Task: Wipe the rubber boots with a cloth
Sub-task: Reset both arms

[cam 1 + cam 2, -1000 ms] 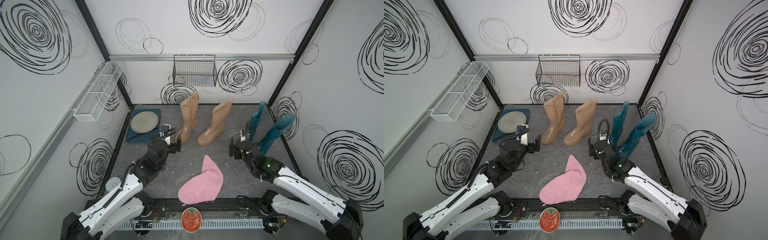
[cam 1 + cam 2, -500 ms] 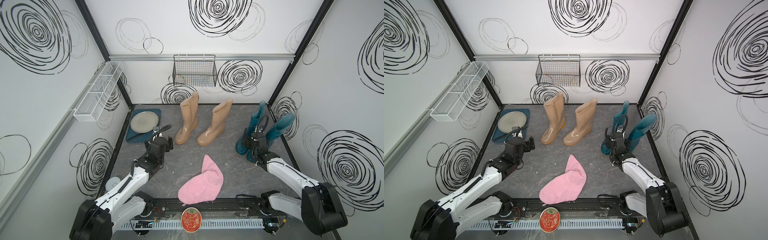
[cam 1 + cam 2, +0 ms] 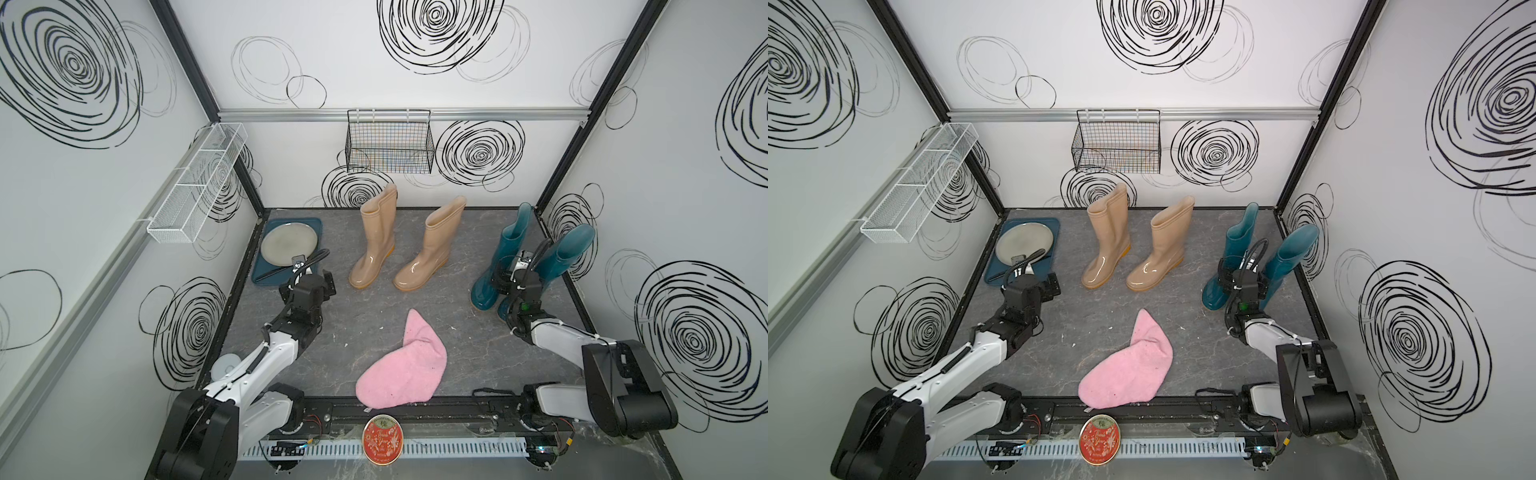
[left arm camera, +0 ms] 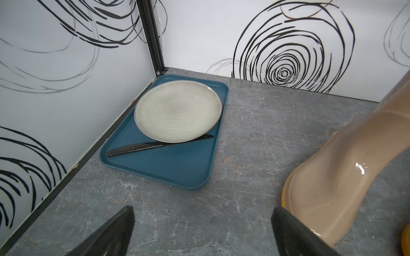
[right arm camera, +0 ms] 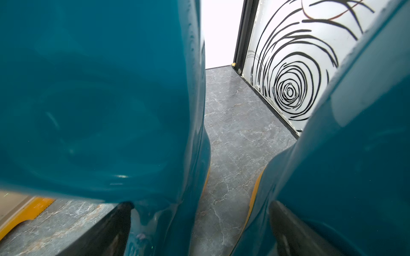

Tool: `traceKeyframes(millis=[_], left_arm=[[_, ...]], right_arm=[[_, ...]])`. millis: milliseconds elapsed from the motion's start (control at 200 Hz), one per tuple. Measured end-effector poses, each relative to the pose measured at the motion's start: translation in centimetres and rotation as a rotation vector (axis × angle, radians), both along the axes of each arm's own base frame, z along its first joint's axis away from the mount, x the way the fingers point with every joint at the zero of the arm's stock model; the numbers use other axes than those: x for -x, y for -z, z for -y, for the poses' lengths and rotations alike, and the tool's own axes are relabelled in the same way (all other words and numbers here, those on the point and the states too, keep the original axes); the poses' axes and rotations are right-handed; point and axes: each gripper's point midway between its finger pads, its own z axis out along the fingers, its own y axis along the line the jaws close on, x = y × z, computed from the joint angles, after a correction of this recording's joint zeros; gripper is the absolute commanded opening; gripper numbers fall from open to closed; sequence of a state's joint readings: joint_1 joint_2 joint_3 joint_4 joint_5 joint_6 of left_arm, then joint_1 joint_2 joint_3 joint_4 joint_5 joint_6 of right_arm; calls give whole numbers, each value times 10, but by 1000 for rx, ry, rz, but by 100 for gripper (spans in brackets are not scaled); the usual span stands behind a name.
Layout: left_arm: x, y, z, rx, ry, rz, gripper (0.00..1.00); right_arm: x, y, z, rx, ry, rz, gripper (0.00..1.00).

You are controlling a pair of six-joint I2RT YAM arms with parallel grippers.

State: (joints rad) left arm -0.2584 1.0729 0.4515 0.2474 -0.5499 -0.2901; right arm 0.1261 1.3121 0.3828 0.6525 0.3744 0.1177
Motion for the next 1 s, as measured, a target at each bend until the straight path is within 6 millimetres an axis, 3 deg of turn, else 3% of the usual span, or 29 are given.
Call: traceKeyframes(millis=[280,490,746,866,1001], left_arm=[[-5,0,-10,7,-60,61,99],[-7,-5,-17,20,-92,137,99],[-13,-21,-30,-38,-116,223,99],[-8,-11,-43,-78,-129,220,99],[-1,19,-47,-109,-101,169,99]], right_arm=[[6,2,19,-23,-2,84,100],[-7,10,13,-37,-68,79,100],[-10,12,11,-54,-102,81,100],[-10,12,11,-55,-106,81,100],[-10,12,11,-55,-106,81,100]])
